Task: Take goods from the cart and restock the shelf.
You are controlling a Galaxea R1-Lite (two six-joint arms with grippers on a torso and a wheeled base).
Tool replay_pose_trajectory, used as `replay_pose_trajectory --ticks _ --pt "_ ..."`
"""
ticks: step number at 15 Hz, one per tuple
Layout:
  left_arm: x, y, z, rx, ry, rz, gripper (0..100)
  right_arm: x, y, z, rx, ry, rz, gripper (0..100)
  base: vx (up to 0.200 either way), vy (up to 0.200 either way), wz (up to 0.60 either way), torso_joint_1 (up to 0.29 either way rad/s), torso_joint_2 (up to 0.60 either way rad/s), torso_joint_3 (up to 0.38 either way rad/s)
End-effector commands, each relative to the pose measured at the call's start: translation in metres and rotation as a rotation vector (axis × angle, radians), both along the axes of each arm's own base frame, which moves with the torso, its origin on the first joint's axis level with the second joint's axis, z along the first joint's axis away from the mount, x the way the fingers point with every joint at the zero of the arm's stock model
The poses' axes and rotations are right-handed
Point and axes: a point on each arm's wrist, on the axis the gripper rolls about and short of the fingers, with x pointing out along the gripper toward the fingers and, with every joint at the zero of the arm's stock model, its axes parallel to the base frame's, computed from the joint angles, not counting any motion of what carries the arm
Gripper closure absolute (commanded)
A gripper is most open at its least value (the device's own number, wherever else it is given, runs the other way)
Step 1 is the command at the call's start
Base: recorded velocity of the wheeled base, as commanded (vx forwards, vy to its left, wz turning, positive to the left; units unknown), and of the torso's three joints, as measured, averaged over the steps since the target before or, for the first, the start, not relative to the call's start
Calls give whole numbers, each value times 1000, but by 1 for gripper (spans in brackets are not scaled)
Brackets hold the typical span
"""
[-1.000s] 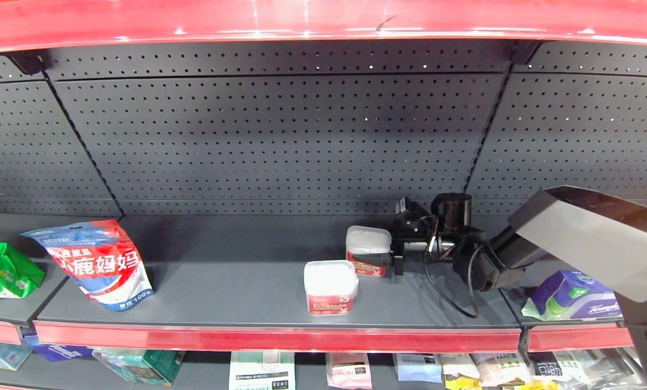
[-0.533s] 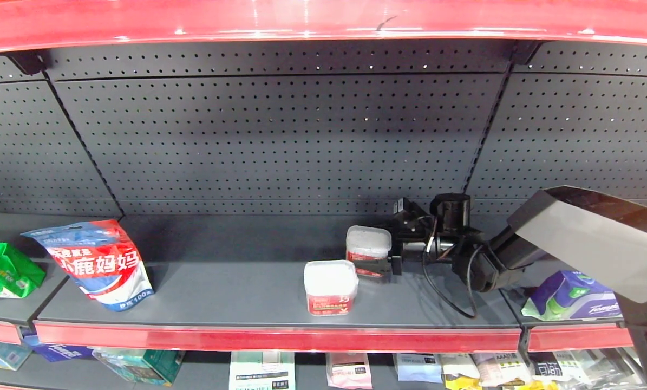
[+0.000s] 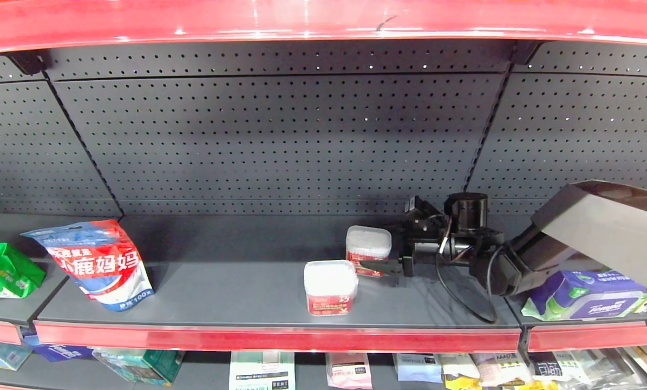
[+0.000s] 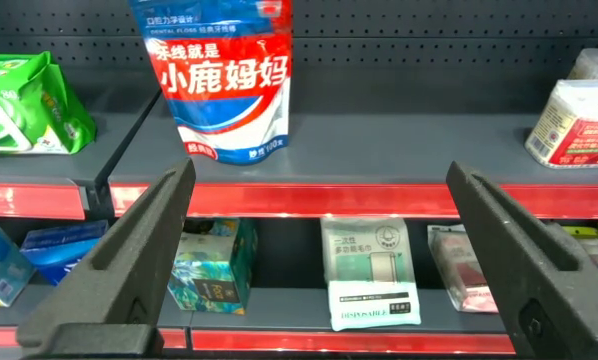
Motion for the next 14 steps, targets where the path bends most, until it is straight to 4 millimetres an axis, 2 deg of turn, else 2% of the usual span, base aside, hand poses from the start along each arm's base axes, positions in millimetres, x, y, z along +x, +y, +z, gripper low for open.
replay_pose_trajectory --ticks 1,5,14 --pt "0 0 0 0 0 0 0 -8 -4 14 2 -18 -12 0 0 0 0 0 0 0" --pt "0 0 0 0 0 0 0 -26 -2 9 -40 26 -60 0 0 0 0 0 0 0" --pt "0 0 0 0 0 0 0 -26 -10 3 -84 43 -139 0 0 0 0 0 0 0"
